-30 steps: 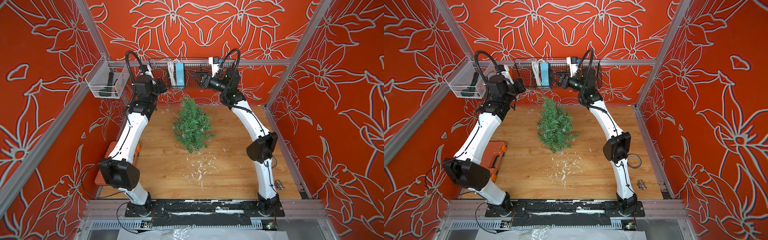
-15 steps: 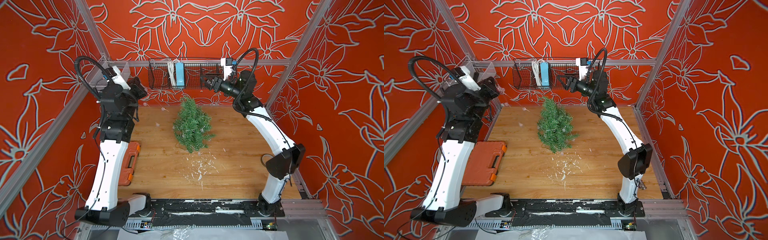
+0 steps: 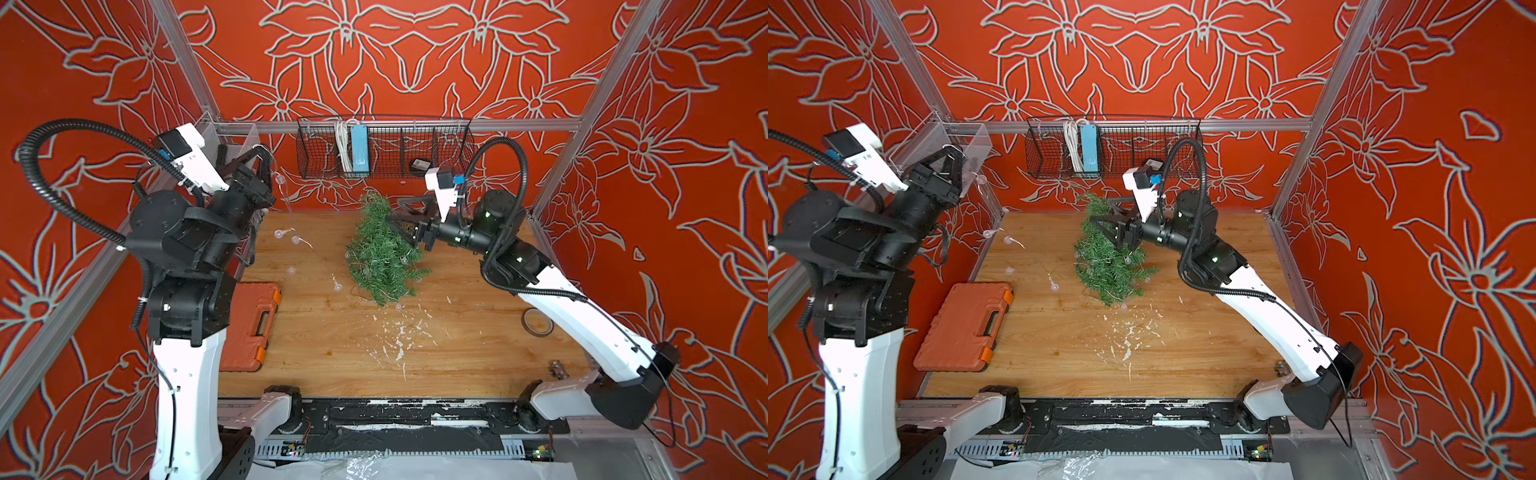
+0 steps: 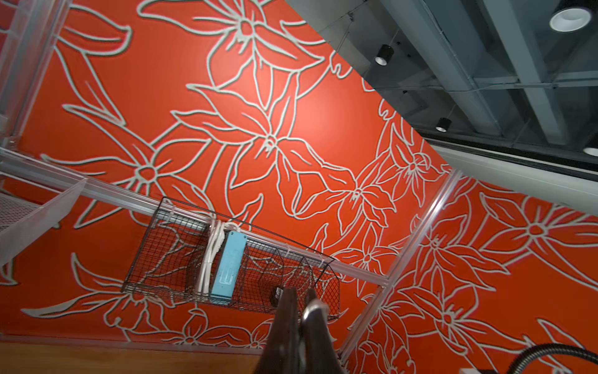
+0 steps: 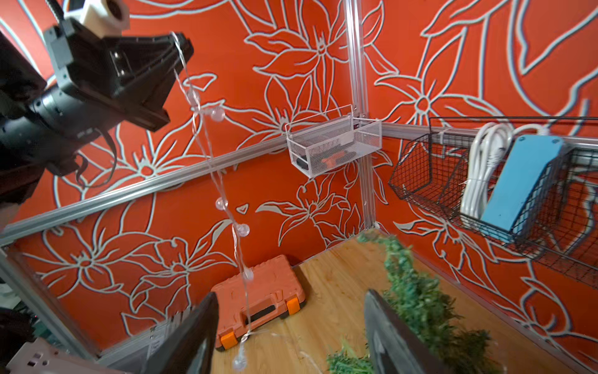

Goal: Remove string lights from the small christmas tree
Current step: Remove the light string from the Christmas tree.

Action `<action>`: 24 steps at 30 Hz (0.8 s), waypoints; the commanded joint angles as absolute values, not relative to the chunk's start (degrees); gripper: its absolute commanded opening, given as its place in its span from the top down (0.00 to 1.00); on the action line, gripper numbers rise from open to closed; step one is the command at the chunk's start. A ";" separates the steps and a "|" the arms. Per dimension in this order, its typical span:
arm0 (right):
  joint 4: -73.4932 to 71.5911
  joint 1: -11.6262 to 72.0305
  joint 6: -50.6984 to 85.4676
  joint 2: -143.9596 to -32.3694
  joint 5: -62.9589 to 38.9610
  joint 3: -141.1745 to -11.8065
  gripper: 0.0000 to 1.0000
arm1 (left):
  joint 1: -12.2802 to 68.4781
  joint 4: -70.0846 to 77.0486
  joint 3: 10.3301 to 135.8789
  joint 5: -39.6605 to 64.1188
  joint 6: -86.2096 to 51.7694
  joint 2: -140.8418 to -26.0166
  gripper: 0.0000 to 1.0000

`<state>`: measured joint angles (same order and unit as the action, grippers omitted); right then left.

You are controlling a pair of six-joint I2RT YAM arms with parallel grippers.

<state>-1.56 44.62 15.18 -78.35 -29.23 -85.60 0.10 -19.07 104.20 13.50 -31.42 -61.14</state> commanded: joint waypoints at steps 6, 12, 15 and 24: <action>-1.57 52.69 2.18 -80.13 -25.58 -79.22 0.19 | 0.26 -14.67 103.55 27.30 -39.15 -57.13 1.00; -1.83 56.96 -3.61 -83.42 -22.38 -79.83 0.14 | 0.19 -11.00 103.54 32.42 -43.81 -54.72 1.00; -1.36 57.39 -5.21 -84.35 -21.69 -80.54 0.08 | 0.38 -8.68 103.24 35.00 -46.46 -54.24 1.00; -0.78 57.74 -4.32 -88.42 -29.76 -82.71 0.14 | 0.70 -1.33 100.64 40.05 -53.88 -53.69 1.00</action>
